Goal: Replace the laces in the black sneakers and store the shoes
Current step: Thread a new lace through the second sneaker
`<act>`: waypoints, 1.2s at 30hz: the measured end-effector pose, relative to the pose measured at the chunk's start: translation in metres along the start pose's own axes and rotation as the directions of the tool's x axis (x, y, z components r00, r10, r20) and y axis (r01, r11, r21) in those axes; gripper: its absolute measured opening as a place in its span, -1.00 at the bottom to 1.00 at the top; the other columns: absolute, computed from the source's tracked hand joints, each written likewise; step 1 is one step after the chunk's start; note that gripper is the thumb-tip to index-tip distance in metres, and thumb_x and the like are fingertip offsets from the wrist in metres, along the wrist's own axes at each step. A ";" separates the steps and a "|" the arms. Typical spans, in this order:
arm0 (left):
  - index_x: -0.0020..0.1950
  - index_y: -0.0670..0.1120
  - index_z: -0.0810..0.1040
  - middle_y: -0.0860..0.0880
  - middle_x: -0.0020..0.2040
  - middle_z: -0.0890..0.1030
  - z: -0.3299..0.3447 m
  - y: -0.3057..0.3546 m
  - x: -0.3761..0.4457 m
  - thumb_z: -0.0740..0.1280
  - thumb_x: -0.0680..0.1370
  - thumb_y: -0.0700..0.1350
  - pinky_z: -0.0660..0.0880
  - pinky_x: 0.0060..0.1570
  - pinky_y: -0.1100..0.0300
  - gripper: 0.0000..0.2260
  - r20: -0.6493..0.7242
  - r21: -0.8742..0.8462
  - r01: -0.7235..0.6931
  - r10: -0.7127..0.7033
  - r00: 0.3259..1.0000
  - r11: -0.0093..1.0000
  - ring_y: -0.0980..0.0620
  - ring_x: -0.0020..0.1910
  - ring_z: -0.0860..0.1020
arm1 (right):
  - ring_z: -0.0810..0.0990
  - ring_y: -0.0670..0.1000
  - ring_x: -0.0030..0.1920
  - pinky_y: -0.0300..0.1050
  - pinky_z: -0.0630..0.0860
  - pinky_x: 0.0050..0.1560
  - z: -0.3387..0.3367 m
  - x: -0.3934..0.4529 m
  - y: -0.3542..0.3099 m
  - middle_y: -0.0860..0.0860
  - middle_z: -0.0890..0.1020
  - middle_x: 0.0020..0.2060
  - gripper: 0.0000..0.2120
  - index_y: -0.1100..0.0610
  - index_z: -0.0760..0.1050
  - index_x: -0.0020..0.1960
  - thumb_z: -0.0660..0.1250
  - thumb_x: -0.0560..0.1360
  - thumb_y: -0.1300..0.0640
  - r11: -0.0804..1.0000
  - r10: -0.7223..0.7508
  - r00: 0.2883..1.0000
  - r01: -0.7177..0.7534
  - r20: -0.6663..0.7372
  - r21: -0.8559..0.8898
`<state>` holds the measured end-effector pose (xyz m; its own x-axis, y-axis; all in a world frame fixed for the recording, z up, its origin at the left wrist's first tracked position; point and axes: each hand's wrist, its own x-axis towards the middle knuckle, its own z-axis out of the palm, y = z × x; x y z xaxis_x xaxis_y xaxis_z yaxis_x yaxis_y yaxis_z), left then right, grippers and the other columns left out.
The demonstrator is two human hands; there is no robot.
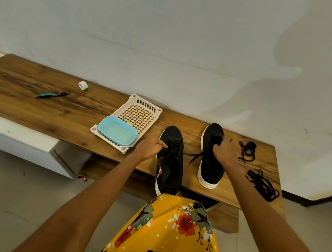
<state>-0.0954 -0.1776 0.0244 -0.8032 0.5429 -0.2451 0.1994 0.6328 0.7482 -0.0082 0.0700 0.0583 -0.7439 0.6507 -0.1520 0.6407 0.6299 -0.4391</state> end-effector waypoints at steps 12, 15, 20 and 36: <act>0.13 -0.05 0.62 -0.05 -0.06 0.69 0.013 0.007 -0.001 0.40 0.48 -0.13 0.42 0.07 0.32 -0.78 -0.033 0.104 -0.084 0.088 0.996 0.991 0.15 -0.05 0.59 | 0.46 0.01 0.16 -0.06 0.44 0.06 0.049 -0.041 -0.033 0.00 0.62 0.02 -0.79 0.09 0.63 0.05 0.33 0.52 0.01 0.864 -0.474 0.843 0.501 0.253 -0.050; 0.13 -0.06 0.60 -0.03 -0.08 0.68 0.012 0.005 -0.002 0.39 0.49 -0.15 0.32 0.16 0.26 -0.79 -0.045 0.142 -0.097 0.104 0.994 0.985 0.11 0.00 0.59 | 0.47 0.01 0.15 -0.04 0.45 0.06 0.046 -0.041 -0.027 -0.01 0.63 0.01 -0.79 0.04 0.64 0.04 0.31 0.52 -0.03 0.853 -0.485 0.847 0.513 0.216 -0.096; 0.11 -0.04 0.61 0.02 0.04 0.66 0.003 0.004 -0.001 0.29 0.55 -0.16 -0.02 0.45 -0.06 -0.82 0.012 0.374 -0.156 0.164 0.986 0.914 0.10 0.14 0.52 | 0.47 0.03 0.14 -0.06 0.43 0.02 0.045 -0.039 -0.010 -0.01 0.62 0.03 -0.76 0.01 0.64 0.05 0.27 0.54 -0.08 0.838 -0.483 0.859 0.510 0.167 -0.194; 0.11 -0.16 0.57 0.02 -0.09 0.55 0.016 0.005 -0.007 0.31 0.54 -0.22 0.42 -0.05 0.24 -0.84 0.036 -0.036 -0.089 0.091 0.995 0.995 0.14 -0.12 0.49 | 0.54 0.00 -0.21 -0.12 0.54 -0.18 -0.017 0.000 -0.015 0.10 0.55 -0.11 -0.72 0.25 0.42 0.27 0.12 0.58 0.32 0.826 0.012 1.000 -0.026 0.029 0.564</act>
<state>-0.0799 -0.1693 0.0203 -0.7612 0.6175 -0.1981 0.2503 0.5615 0.7887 -0.0146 0.0680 0.0803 -0.7415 0.6455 -0.1830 0.4414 0.2639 -0.8576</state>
